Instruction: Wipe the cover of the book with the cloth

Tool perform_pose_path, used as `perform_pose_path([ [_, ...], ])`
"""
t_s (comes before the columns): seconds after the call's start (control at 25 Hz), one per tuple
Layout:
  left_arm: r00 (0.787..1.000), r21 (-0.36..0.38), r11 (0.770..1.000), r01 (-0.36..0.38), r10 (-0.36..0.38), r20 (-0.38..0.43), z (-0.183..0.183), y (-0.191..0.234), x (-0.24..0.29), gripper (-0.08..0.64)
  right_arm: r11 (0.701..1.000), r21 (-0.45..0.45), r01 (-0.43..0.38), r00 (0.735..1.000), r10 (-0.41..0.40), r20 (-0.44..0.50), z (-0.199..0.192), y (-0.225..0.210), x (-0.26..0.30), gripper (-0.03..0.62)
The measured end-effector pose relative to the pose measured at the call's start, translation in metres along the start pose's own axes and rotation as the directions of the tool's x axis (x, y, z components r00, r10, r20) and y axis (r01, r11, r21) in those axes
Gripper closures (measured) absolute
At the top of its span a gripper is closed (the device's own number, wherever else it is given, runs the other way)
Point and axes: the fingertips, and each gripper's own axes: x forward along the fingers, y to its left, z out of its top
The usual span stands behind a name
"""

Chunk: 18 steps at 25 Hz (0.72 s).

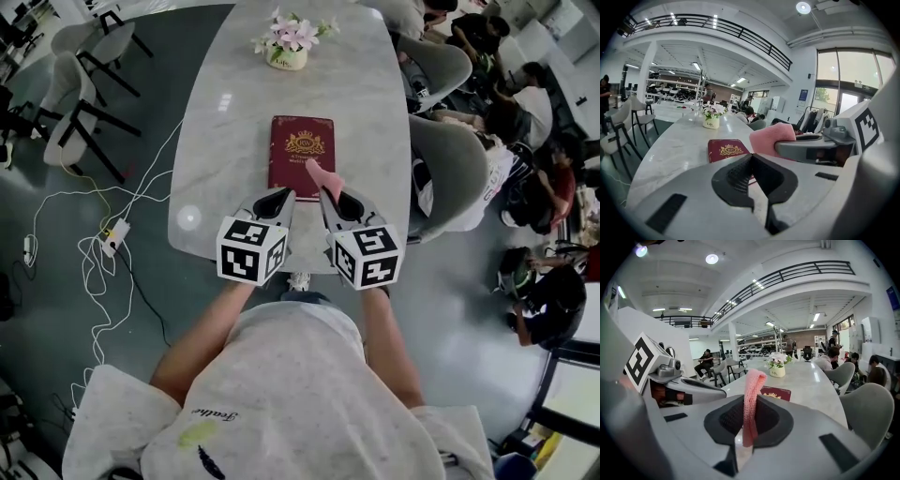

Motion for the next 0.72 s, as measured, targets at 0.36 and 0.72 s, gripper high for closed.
perform_pose_path([
  [0.36,0.996,-0.030,0.995,-0.091,0.091,-0.011,0.011,0.024,0.030,0.552,0.997,-0.061,-0.057,0.998,0.055,-0.021,0.019,-0.053,0.039,0.572],
  [0.72,0.989,-0.050,0.988,-0.143,0.141,-0.035,0.015,0.042,0.055,0.552,0.988,-0.108,-0.107,0.993,0.100,-0.068,0.026,-0.094,0.090,0.571],
])
